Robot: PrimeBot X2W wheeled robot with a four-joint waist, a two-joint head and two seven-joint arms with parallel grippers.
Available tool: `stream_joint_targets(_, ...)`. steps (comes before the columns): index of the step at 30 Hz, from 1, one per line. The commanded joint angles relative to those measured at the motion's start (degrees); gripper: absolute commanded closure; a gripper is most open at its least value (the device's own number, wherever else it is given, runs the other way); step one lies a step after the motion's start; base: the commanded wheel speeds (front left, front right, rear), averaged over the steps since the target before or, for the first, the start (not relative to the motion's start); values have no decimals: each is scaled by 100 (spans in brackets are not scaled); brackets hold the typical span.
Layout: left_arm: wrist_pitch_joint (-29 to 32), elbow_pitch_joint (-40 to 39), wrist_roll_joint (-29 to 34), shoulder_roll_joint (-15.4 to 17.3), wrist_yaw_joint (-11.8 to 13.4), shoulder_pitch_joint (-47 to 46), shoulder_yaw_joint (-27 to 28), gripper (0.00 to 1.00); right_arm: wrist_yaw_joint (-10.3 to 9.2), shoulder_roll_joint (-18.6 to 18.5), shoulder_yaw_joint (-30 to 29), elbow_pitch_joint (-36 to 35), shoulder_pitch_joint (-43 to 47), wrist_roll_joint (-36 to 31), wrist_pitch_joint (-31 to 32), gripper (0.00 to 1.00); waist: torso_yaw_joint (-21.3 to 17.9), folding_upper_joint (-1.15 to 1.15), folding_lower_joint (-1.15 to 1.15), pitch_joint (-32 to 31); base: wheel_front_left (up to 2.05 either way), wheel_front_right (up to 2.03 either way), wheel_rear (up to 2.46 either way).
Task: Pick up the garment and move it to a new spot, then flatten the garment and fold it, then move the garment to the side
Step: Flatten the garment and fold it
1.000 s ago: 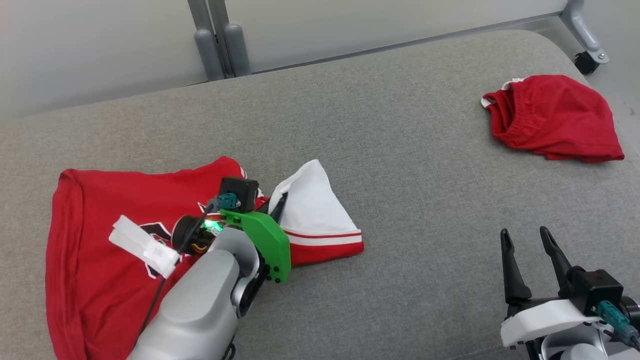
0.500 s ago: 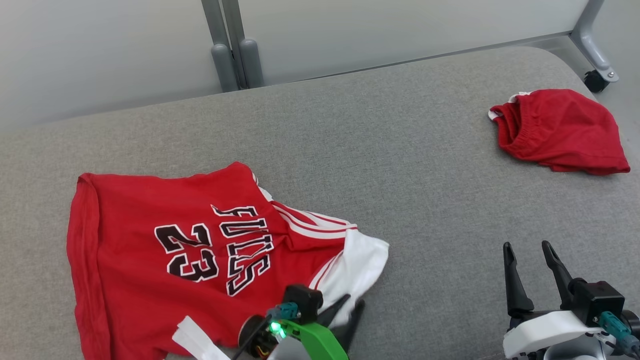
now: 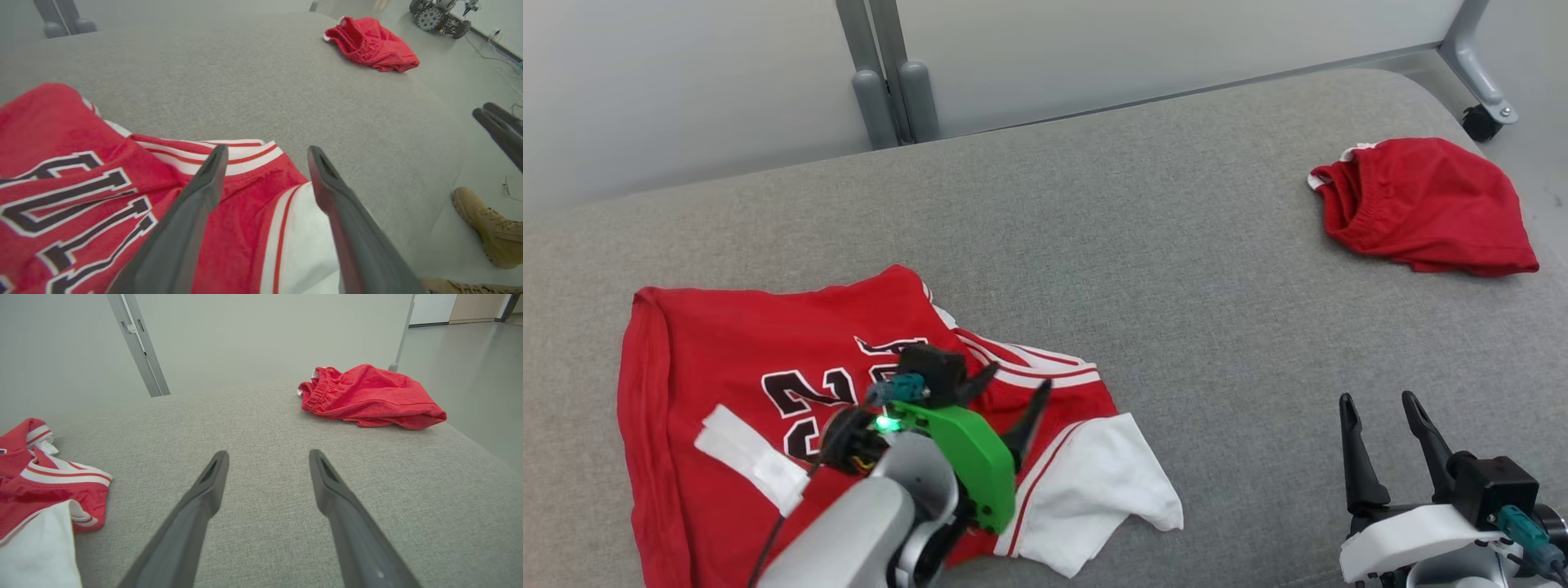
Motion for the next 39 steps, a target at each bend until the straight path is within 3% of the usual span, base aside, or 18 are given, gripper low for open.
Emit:
stream_joint_targets(1,129,206,82,77,75,-168,19,0,-10,-9,17,-12,-81,48,-1,0,-79,0,0,103,0,0,0)
stream_joint_targets(6,533,1101,263,203,45,-694,-116,0,-10,-8,36,-25,-216,75,-1,0,-236,0,0,344,0,0,0)
stream_joint_targets(13,655,2278,387,73,-180,-1172,-268,0,-10,-7,105,-41,-375,129,-1,0,-455,0,0,677,0,0,0)
stream_joint_targets(14,554,2427,352,56,-195,-1210,-230,100,-10,-7,116,-36,-392,139,-1,0,-490,0,0,706,0,0,0)
stream_joint_targets(28,-1570,3472,599,-26,-159,-2587,299,100,-10,-8,244,-55,-627,213,-1,0,-990,0,0,1153,0,0,0)
stream_joint_targets(39,-2202,4034,888,121,-226,-3638,540,100,-10,-6,316,9,-541,259,-1,0,-1486,0,0,1478,0,0,0)
